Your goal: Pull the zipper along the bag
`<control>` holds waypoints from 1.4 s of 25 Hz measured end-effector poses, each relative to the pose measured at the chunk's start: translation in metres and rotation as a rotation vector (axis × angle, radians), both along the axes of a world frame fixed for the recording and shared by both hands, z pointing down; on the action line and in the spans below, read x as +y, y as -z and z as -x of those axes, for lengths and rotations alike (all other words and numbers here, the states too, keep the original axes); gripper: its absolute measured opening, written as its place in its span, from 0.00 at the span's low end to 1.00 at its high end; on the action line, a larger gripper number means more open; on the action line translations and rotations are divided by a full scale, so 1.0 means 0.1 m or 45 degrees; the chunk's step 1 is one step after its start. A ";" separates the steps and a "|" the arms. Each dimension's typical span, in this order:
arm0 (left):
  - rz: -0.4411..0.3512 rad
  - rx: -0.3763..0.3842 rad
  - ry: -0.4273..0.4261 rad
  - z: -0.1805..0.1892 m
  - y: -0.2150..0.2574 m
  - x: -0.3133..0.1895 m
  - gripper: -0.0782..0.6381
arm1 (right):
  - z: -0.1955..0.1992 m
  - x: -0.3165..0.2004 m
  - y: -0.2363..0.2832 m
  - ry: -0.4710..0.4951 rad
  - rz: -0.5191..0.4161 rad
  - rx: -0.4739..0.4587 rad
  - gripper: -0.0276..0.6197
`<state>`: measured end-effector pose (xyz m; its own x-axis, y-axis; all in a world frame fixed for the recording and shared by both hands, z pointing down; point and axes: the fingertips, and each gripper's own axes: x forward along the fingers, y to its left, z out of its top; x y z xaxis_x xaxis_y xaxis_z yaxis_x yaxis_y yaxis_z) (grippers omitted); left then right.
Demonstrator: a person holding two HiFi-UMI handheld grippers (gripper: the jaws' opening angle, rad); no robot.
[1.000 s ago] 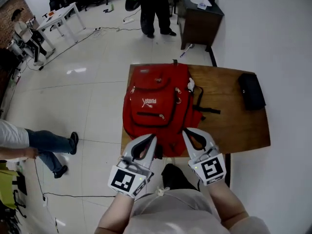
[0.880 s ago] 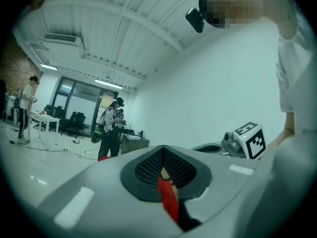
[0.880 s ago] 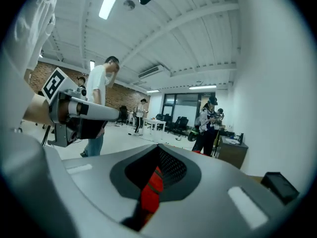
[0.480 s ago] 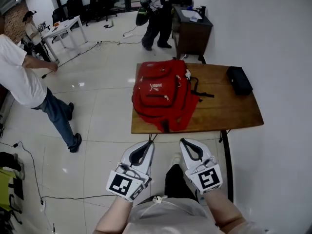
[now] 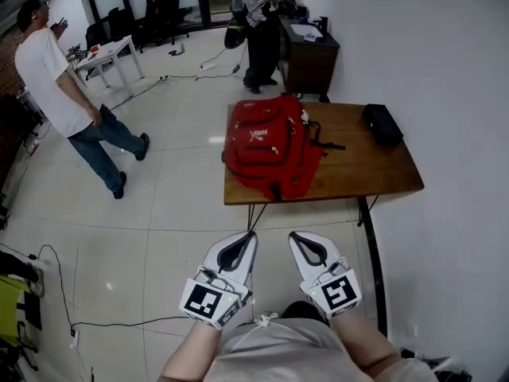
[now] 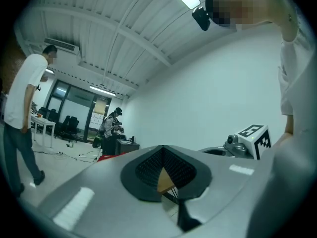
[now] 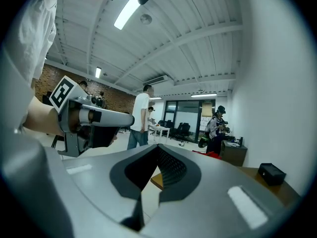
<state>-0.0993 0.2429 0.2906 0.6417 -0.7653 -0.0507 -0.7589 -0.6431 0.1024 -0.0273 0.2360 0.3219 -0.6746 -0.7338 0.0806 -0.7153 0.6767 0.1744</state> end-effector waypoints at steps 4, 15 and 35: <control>0.008 -0.045 0.013 0.04 -0.04 0.08 0.12 | -0.02 0.05 -0.02 -0.037 0.076 -0.068 0.05; 0.053 -0.029 0.003 0.00 -0.12 0.19 0.12 | -0.04 0.23 -0.02 -0.042 0.013 -0.012 0.05; 0.088 -0.012 -0.001 -0.03 -0.23 0.22 0.12 | -0.08 0.25 -0.04 -0.050 0.020 0.001 0.05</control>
